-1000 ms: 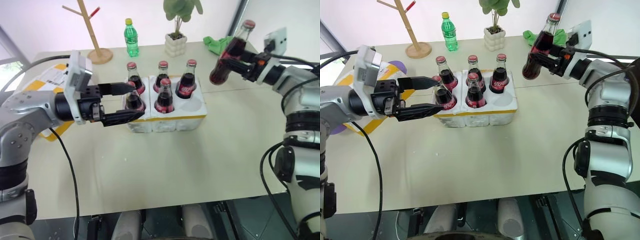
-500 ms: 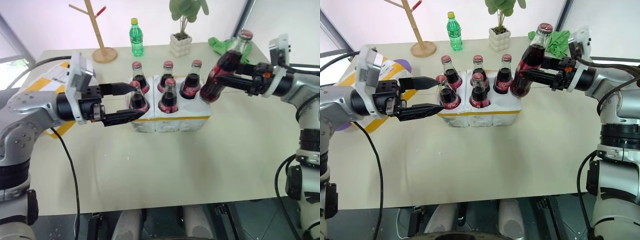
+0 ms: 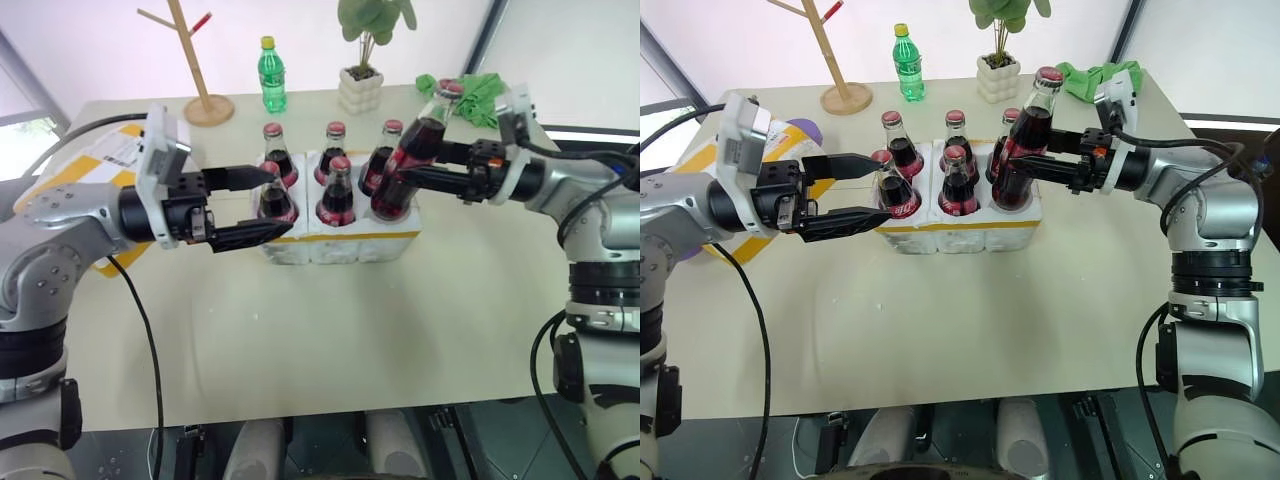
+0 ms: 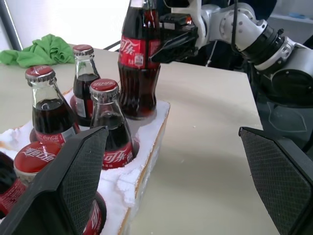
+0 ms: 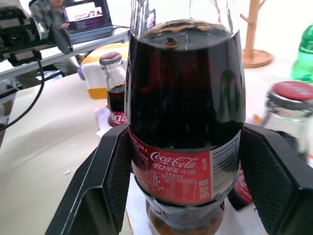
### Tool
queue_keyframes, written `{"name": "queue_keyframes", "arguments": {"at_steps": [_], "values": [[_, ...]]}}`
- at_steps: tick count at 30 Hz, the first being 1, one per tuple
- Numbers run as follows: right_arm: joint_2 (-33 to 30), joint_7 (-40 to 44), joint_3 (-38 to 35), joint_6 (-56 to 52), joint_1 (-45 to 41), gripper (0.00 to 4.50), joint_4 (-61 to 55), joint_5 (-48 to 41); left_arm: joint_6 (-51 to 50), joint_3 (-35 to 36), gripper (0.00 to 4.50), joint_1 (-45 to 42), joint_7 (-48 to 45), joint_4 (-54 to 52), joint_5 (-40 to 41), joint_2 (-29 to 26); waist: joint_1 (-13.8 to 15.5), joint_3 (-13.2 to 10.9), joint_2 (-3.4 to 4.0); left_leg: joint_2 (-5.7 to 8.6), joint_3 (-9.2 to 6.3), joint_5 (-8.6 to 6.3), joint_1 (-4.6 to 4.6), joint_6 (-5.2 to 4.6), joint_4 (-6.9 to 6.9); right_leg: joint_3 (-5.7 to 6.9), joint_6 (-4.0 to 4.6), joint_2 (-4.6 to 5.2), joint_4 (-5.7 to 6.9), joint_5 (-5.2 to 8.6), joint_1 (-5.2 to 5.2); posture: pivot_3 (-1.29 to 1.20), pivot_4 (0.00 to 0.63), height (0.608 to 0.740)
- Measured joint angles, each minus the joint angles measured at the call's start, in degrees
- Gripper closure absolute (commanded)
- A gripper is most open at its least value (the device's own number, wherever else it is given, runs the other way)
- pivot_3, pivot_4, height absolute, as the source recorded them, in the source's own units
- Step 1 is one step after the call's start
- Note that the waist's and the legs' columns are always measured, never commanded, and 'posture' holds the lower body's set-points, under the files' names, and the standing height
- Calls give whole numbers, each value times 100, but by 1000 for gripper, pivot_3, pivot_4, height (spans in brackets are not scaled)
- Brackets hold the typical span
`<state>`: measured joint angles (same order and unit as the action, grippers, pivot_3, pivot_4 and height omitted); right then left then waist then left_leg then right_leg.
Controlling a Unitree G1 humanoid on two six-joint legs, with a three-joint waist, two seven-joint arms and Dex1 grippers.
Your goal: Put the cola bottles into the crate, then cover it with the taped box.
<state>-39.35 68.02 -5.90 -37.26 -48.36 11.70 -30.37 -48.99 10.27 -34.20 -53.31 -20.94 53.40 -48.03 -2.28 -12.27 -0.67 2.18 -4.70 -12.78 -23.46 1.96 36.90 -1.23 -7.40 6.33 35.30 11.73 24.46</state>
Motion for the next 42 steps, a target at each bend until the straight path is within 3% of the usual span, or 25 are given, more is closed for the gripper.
{"name": "queue_keyframes", "arguments": {"at_steps": [11, 28, 30, 32, 42], "values": [[246, -169, 666, 707, 2, 1863, 121, 720, -54, 2, 0, -33, 73, -2, 44, -9, -28, 0, 0, -1, 0, 0, 1, 0, -1, 0, 0, -1, 4, 0, 3, 0, 150, 740], [418, -138, 910, 1182, -18, 1863, 1052, 1197, -68, 13, 0, 41, 121, -71, 102, -35, -20, 3, -4, -1, 0, 0, 3, 0, 2, 0, 1, -1, 5, -1, 0, 0, 150, 740], [418, -140, 906, 1198, -2, 812, 1120, 1201, -68, 18, 0, 67, 120, -72, 103, -44, -13, 3, -4, 0, 0, 0, 3, 0, 3, 0, 1, -1, 5, -1, 0, 0, 150, 740], [407, -162, 868, 1207, -2, 46, 1120, 1202, -68, 18, 0, 96, 117, -84, 106, -45, -11, 4, -6, 0, -1, 0, 3, 0, 4, 1, 1, -1, 5, -1, -2, 0, 150, 740], [249, -65, 857, 1237, 105, 46, 964, 1153, -64, 64, 0, 252, 104, -175, 110, -104, -15, 4, -6, -1, -1, 0, 4, 0, 3, 0, 0, -1, 4, 0, -2, 0, 150, 740]]}}
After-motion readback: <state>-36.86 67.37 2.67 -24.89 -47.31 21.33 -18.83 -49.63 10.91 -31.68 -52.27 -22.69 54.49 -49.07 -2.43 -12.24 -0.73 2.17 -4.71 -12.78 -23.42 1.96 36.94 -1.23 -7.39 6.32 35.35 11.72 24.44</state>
